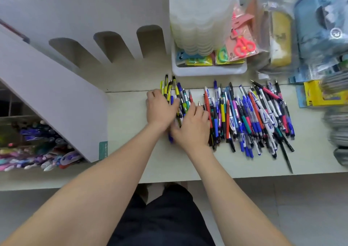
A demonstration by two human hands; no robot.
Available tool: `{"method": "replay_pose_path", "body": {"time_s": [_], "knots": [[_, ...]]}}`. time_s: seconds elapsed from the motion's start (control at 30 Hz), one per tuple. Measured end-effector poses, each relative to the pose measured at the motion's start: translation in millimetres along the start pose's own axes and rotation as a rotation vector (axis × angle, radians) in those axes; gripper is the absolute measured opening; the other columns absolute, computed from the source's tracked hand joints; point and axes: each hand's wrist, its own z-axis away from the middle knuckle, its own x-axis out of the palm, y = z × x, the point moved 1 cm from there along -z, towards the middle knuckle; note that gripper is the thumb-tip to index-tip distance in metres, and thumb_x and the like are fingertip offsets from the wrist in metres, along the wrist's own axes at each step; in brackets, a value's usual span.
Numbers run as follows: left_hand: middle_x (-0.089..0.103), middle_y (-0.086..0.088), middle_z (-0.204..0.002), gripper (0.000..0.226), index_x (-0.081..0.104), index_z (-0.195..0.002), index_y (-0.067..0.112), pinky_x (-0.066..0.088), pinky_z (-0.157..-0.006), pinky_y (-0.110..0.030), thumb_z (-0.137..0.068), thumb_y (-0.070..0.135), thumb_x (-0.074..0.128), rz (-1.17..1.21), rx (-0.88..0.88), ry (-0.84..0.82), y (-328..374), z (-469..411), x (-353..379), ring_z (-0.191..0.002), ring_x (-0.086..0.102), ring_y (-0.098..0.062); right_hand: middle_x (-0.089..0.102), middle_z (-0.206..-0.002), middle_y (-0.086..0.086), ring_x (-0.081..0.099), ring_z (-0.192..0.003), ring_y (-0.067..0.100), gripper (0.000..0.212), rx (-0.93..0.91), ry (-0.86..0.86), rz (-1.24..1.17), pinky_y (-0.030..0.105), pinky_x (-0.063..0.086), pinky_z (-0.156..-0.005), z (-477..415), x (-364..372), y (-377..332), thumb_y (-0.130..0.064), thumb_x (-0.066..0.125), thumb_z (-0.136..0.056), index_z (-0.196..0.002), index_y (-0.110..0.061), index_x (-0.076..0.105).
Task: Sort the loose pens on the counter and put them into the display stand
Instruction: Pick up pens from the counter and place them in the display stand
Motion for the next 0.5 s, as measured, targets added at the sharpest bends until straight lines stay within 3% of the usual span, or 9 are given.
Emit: {"method": "replay_pose_path", "body": {"time_s": [0.1,0.2,0.37,0.5], "knots": [[0.056,-0.016,-0.128,0.062,0.054,-0.126,0.003,0.048,-0.095,-0.043,-0.09,0.047,0.078,-0.077,0.033,-0.046,8.4,-1.6,3.9,-0.118,0.057,-0.036,0.056,-0.127,0.015,0.054,-0.113,0.032,0.107,0.031,-0.017,0.083,0.041,0.053,-0.085,-1.5,9.4,-5.7,-0.065,0.08,-0.075,-0.148,0.003,0.041],[0.062,-0.017,-0.122,0.049,0.054,-0.123,0.005,0.046,-0.082,-0.042,-0.096,0.041,0.074,-0.122,0.018,-0.073,11.6,0.0,4.1,-0.112,0.061,-0.039,0.057,-0.114,0.014,0.054,-0.1,0.029,0.084,0.032,0.04,0.112,0.034,0.051,-0.079,-2.4,19.0,-10.0,-0.042,0.087,-0.073,-0.133,0.003,0.049],[0.066,-0.019,-0.114,0.025,0.048,-0.108,0.009,0.039,-0.072,-0.039,-0.103,0.025,0.065,-0.099,-0.067,-0.115,1.4,6.5,-5.7,-0.104,0.063,-0.04,0.05,-0.11,0.015,0.045,-0.095,0.027,0.043,-0.085,-0.044,0.169,0.033,0.034,-0.078,-4.1,29.2,-13.8,-0.019,0.068,-0.086,-0.121,0.0,0.051],[0.065,-0.017,-0.106,0.014,0.057,-0.101,0.006,0.041,-0.069,-0.038,-0.096,0.018,0.061,-0.151,-0.074,-0.12,-6.8,7.9,-13.7,-0.1,0.063,-0.042,0.051,-0.116,0.015,0.049,-0.103,0.03,0.035,-0.085,-0.112,0.179,0.031,0.027,-0.076,-4.6,28.8,-18.3,-0.006,0.057,-0.089,-0.123,-0.002,0.049]]}}
